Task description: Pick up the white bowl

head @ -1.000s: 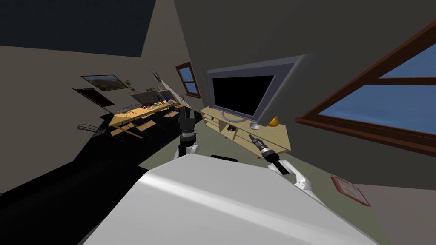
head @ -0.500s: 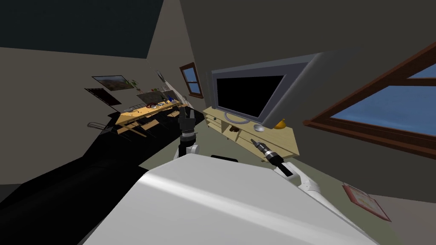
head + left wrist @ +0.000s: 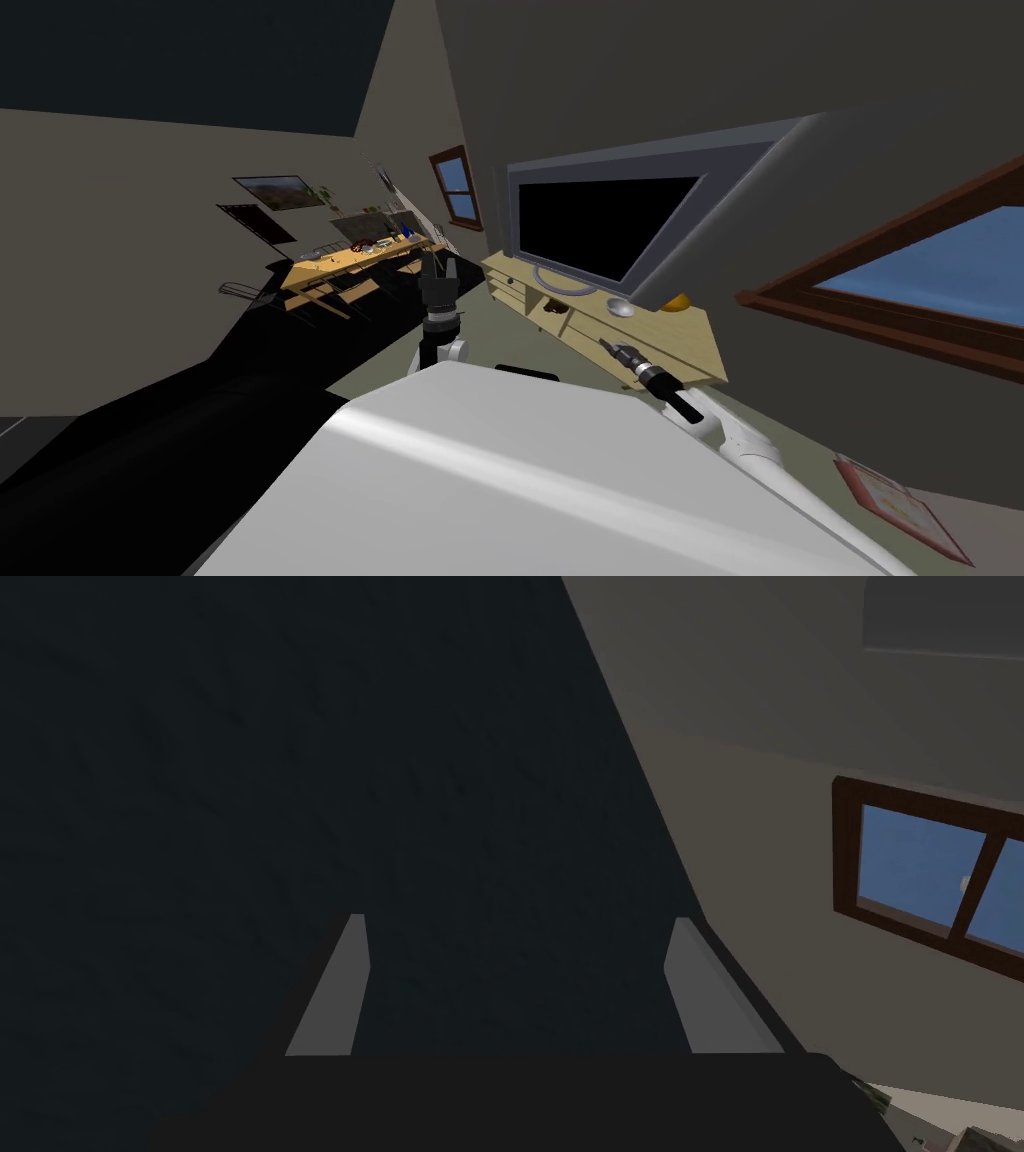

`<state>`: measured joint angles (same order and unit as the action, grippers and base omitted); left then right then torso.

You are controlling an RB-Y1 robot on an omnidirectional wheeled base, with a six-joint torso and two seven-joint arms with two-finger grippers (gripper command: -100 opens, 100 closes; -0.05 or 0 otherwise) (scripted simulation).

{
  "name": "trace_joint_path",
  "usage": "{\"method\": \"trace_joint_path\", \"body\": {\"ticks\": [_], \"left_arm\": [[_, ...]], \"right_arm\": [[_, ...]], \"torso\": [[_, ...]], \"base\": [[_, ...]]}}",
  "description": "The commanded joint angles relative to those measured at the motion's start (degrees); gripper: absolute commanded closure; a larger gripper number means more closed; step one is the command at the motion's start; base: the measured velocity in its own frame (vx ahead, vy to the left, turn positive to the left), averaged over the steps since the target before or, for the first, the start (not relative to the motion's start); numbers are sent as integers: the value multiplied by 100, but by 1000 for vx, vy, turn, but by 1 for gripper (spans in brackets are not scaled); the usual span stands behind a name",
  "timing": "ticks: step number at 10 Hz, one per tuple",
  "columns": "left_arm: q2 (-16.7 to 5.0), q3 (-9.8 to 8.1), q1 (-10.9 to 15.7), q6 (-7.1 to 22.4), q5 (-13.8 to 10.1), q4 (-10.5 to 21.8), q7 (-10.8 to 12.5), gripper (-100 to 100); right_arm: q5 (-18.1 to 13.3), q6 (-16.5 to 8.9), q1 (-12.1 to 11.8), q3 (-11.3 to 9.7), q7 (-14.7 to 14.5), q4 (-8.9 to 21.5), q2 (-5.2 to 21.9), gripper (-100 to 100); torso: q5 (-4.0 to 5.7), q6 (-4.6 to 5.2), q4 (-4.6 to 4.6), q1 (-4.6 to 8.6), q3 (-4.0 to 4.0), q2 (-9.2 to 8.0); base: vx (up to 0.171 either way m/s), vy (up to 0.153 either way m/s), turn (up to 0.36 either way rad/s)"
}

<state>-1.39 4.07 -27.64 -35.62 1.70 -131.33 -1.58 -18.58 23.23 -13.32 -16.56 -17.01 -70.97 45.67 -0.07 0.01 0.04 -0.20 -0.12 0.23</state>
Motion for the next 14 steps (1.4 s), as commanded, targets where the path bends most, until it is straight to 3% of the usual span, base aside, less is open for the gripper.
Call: {"method": "trace_joint_path", "body": {"ticks": [1,3,5,7,8,11,12,14], "left_arm": [[0,0,0,0,0,0,0,0],[0,0,0,0,0,0,0,0],[0,0,0,0,0,0,0,0],[0,0,-1,0,0,0,0,0],[0,0,-1,0,0,0,0,0],[0,0,-1,0,0,0,0,0],[0,0,-1,0,0,0,0,0],[0,-1,0,0,0,0,0,0]], "right_arm": [[-152,-92,86,-109,-119,286,226,-100],[-152,-92,86,-109,-119,420,226,-100],[-424,-230,164,-269,-376,875,545,-100],[-557,-297,194,-345,-505,1336,689,-100],[-557,-297,194,-345,-505,1336,689,-100],[-815,-425,240,-488,-758,1840,936,-100],[-815,-425,240,-488,-758,1796,936,-100],[-938,-486,256,-555,-881,2100,1038,-100]], "torso": [[0,0,0,0,0,0],[0,0,1,-1,-3,7],[2,-3,0,6,-1,2],[-2,1,5,-4,-13,23],[-1,-1,6,-7,-16,28],[3,0,5,12,-12,19],[1,-2,5,5,-15,27],[4,2,0,16,2,-6]], "base": [[71,77,104],[66,39,14],[100,70,126],[141,73,70],[110,42,44],[129,33,85],[109,25,51],[56,16,44]]}}
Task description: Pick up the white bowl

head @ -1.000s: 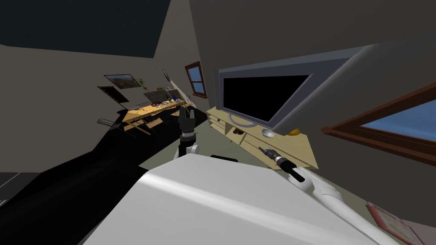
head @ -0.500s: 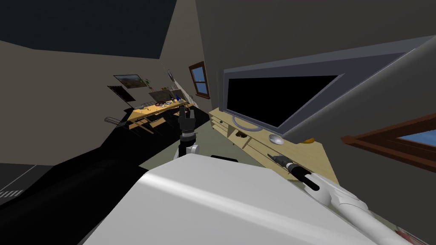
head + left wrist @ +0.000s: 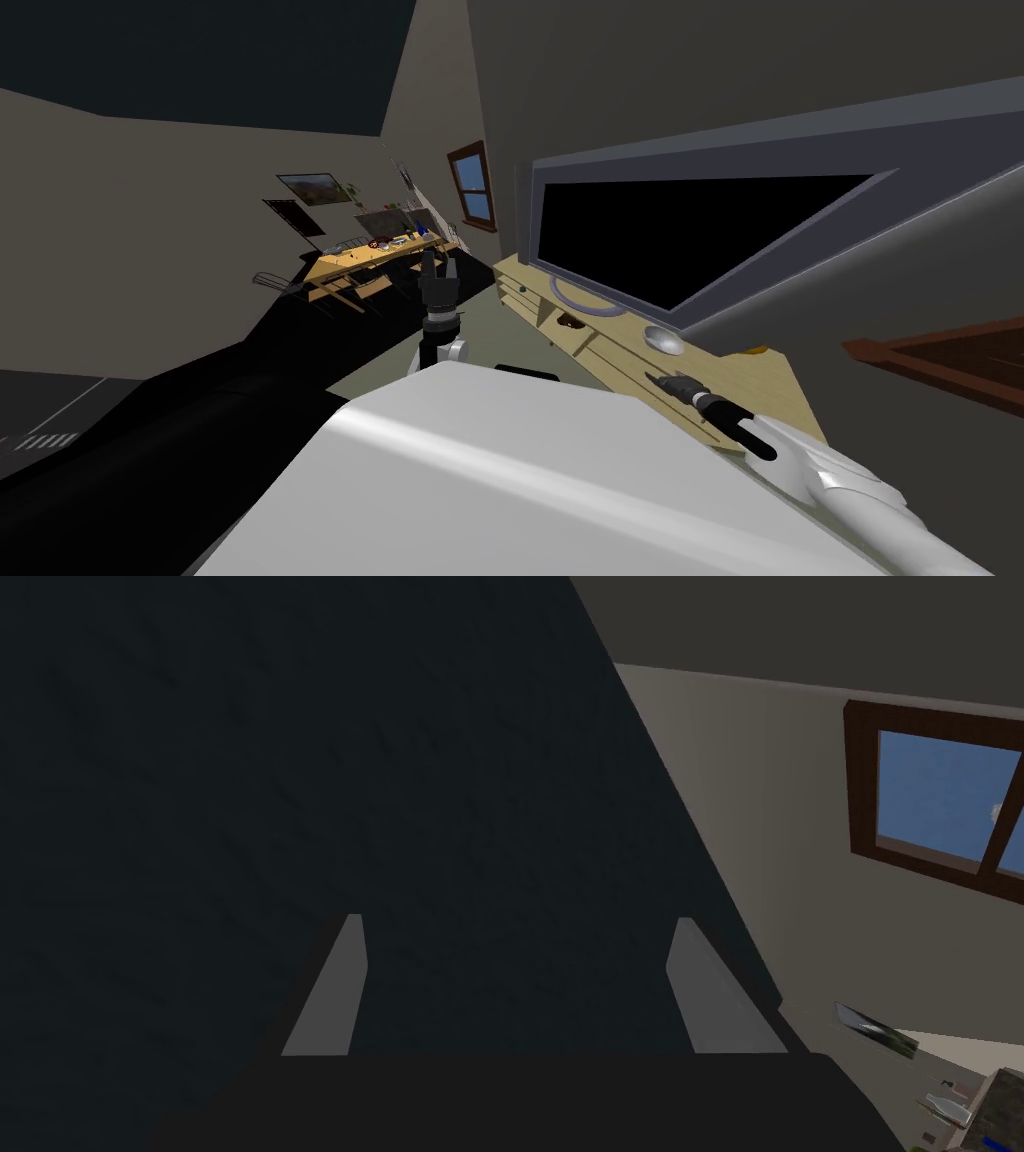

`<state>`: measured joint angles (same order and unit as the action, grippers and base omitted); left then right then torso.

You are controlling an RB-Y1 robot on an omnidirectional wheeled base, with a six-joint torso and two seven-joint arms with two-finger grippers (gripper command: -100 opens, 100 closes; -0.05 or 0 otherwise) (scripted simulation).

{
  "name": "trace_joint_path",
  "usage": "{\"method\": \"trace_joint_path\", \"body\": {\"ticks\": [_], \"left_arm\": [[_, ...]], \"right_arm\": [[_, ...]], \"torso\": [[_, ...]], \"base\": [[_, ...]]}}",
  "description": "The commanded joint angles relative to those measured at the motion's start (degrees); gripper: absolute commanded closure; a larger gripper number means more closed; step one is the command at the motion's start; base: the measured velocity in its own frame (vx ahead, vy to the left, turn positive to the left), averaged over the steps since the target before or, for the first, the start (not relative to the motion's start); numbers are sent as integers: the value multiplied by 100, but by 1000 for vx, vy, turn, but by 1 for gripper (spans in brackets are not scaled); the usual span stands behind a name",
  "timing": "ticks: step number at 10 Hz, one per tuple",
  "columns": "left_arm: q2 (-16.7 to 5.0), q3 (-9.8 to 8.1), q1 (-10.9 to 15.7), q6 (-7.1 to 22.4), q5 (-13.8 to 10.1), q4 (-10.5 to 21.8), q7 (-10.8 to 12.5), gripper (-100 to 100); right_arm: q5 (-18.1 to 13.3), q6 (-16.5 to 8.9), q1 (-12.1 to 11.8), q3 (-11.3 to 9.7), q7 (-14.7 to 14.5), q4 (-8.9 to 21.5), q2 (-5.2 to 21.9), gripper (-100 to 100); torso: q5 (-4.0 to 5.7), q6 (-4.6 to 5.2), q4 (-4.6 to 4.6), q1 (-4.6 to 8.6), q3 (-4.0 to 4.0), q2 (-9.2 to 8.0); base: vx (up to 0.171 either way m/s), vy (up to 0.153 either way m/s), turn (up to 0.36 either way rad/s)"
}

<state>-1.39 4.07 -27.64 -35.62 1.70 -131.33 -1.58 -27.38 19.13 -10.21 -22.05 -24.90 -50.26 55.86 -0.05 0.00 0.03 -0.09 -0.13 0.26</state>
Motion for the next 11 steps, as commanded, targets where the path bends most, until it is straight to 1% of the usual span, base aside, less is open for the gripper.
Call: {"method": "trace_joint_path", "body": {"ticks": [1,2,3,4,5,7,8,9,10,11], "left_arm": [[0,0,0,0,0,0,0,0],[0,0,-1,0,0,0,0,0],[0,0,-1,0,0,-1,0,0],[0,0,0,0,0,-1,0,0],[0,0,0,0,0,0,0,0],[0,0,-1,0,0,0,0,0],[0,0,-1,0,0,0,0,0],[0,-1,-2,0,0,-1,0,0],[0,0,-1,0,0,-1,0,0],[0,0,0,0,0,0,0,0]], "right_arm": [[-178,-135,-44,-69,-212,286,108,-100],[-178,-135,-44,-69,-212,154,108,-100],[-178,-135,-44,-69,-212,239,108,-100],[-178,-135,-44,-69,-212,317,108,-100],[-291,-188,-38,-132,-326,536,182,-100],[-501,-280,-43,-254,-538,935,291,-100],[-501,-280,-43,-254,-538,831,291,-100],[-501,-280,-43,-254,-538,935,291,-100],[-595,-316,-52,-315,-632,1102,325,-100],[-680,-346,-66,-375,-718,1235,346,-100]], "torso": [[0,0,0,0,0,0],[-1,-2,7,-7,-21,38],[1,1,9,-3,-22,34],[1,3,3,3,-4,2],[3,4,-3,7,11,-23],[1,1,5,4,-13,23],[1,-2,11,5,-28,48],[3,0,11,4,-27,44],[2,3,5,1,-9,11],[1,1,2,-1,-2,2]], "base": [[217,45,168],[172,23,47],[52,7,-17],[-6,-2,-10],[74,13,89],[207,10,142],[190,3,59],[77,11,-10],[74,18,72],[163,12,123]]}}
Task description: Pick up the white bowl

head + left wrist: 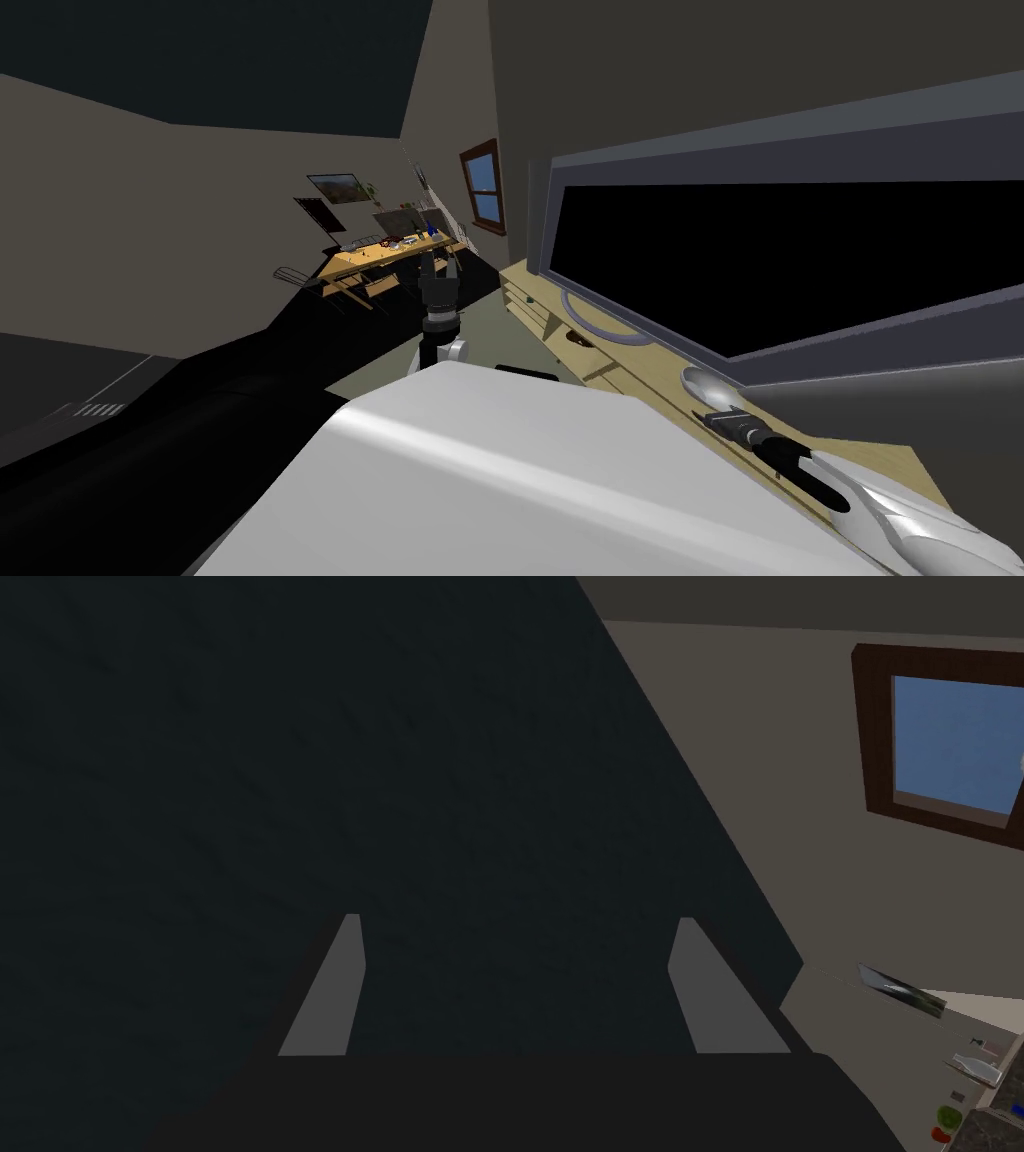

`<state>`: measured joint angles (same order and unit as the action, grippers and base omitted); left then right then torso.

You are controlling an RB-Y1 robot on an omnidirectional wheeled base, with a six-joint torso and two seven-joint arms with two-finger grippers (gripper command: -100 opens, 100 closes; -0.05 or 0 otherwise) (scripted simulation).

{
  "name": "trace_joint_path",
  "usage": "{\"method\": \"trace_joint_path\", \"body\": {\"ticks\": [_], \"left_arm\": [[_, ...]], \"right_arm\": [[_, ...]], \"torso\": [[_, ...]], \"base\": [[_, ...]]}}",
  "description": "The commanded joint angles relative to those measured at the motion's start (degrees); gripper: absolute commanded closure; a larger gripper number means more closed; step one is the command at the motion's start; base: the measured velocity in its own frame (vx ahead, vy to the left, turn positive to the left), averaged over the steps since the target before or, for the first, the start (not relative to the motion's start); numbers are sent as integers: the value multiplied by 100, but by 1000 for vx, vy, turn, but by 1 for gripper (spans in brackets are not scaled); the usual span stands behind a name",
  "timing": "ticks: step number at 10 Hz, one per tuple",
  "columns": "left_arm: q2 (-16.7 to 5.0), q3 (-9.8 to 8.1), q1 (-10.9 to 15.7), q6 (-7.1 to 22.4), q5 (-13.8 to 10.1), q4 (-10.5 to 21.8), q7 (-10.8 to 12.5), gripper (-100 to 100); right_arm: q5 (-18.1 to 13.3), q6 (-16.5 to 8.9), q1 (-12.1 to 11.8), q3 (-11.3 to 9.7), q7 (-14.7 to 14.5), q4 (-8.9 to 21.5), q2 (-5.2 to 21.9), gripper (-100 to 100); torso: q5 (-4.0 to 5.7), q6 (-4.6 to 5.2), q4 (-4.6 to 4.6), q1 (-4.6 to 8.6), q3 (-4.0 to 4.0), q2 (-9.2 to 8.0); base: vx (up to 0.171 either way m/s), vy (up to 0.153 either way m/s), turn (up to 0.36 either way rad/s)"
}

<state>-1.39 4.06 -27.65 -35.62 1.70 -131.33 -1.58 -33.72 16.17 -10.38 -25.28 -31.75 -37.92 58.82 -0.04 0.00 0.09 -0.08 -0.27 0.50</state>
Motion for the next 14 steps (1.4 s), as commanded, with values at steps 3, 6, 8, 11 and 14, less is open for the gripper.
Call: {"method": "trace_joint_path", "body": {"ticks": [3,6,8,11,14], "left_arm": [[-1,-1,-1,0,0,-1,0,0],[0,0,1,0,0,0,0,0],[-1,-1,2,0,0,0,0,0],[0,0,1,0,0,0,0,0],[0,0,1,0,0,0,0,0]], "right_arm": [[-292,-76,-162,-311,-265,352,-116,-100],[-260,-248,-156,-155,-379,323,-283,-100],[-257,-309,-198,-195,-312,212,-253,-100],[-257,-320,-199,-196,-316,210,-266,100],[-254,-321,-196,-192,-313,211,-262,0]], "torso": [[6,-2,10,21,-24,40],[15,-9,-5,36,10,-20],[21,-9,-10,63,23,-42],[11,-10,-11,39,22,-38],[13,-9,-9,35,20,-37]], "base": [[239,-34,108],[29,-15,25],[-18,-60,33],[0,-2,0],[0,0,0]]}}
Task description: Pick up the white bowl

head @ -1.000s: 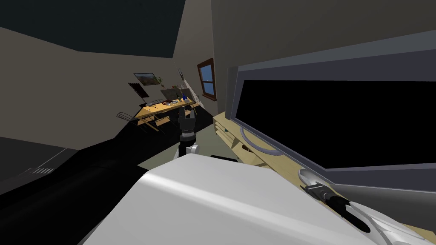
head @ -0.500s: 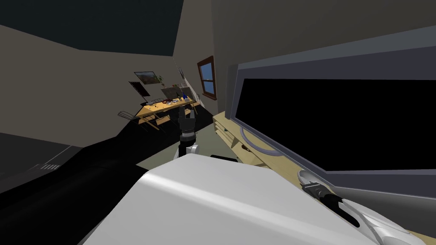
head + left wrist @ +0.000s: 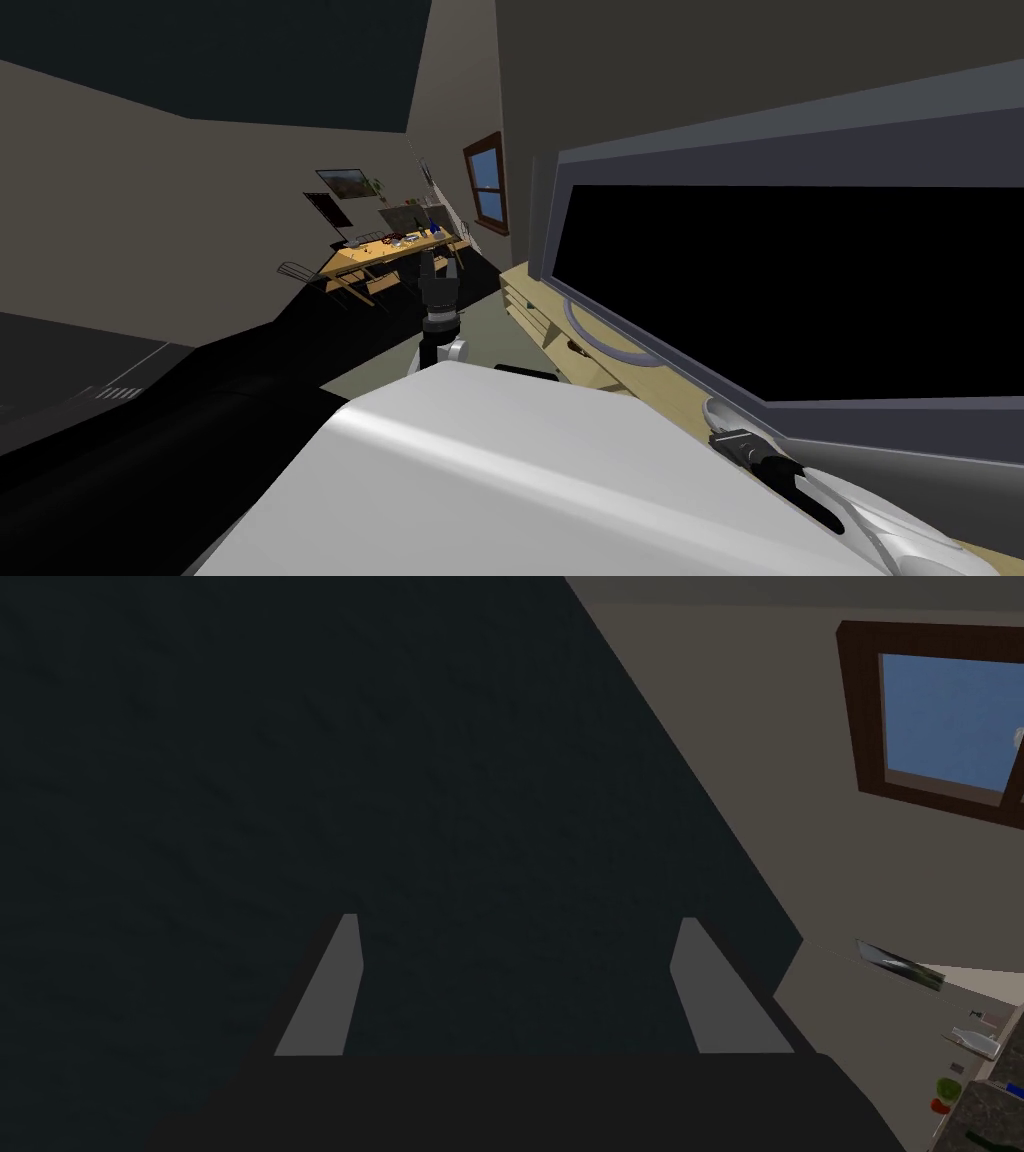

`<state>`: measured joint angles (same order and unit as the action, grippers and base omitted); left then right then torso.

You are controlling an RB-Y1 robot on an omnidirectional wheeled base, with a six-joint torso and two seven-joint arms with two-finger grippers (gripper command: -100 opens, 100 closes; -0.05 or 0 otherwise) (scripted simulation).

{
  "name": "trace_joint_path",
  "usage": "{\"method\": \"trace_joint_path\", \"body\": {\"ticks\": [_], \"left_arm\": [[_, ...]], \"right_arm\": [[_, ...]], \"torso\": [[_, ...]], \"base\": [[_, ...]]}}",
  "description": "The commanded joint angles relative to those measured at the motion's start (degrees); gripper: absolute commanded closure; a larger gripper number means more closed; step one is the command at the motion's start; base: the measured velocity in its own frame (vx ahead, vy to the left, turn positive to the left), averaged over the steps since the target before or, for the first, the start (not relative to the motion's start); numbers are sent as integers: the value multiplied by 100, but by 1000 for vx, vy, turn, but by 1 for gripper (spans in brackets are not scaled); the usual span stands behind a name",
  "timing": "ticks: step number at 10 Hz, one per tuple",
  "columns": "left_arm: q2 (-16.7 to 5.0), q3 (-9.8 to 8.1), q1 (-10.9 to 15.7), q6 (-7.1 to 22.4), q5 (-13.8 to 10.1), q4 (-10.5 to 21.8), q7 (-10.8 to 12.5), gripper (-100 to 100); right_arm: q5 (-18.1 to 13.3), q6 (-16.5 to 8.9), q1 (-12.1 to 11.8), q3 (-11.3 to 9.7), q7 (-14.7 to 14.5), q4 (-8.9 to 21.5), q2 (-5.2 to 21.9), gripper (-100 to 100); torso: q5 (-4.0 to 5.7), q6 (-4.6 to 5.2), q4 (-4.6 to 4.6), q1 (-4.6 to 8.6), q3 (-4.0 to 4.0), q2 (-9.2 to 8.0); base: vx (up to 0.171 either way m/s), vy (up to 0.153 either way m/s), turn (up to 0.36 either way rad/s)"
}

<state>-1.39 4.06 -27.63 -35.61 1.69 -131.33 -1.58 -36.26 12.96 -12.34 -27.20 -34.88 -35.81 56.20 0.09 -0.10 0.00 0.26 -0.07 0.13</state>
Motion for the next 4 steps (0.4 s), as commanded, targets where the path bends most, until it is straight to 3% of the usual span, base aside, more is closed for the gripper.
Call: {"method": "trace_joint_path", "body": {"ticks": [1,3,4], "left_arm": [[0,0,0,0,0,0,0,0],[0,0,0,0,0,0,0,0],[0,0,0,0,0,0,0,0]], "right_arm": [[6,172,-3,25,-33,87,88,100],[11,92,-31,-13,42,-3,115,100],[10,116,-29,-5,22,16,110,0]], "torso": [[0,0,0,0,0,0],[-5,2,2,-23,-2,2],[-5,-1,1,-15,-1,2]], "base": [[9,42,-52],[8,41,-33],[0,5,0]]}}
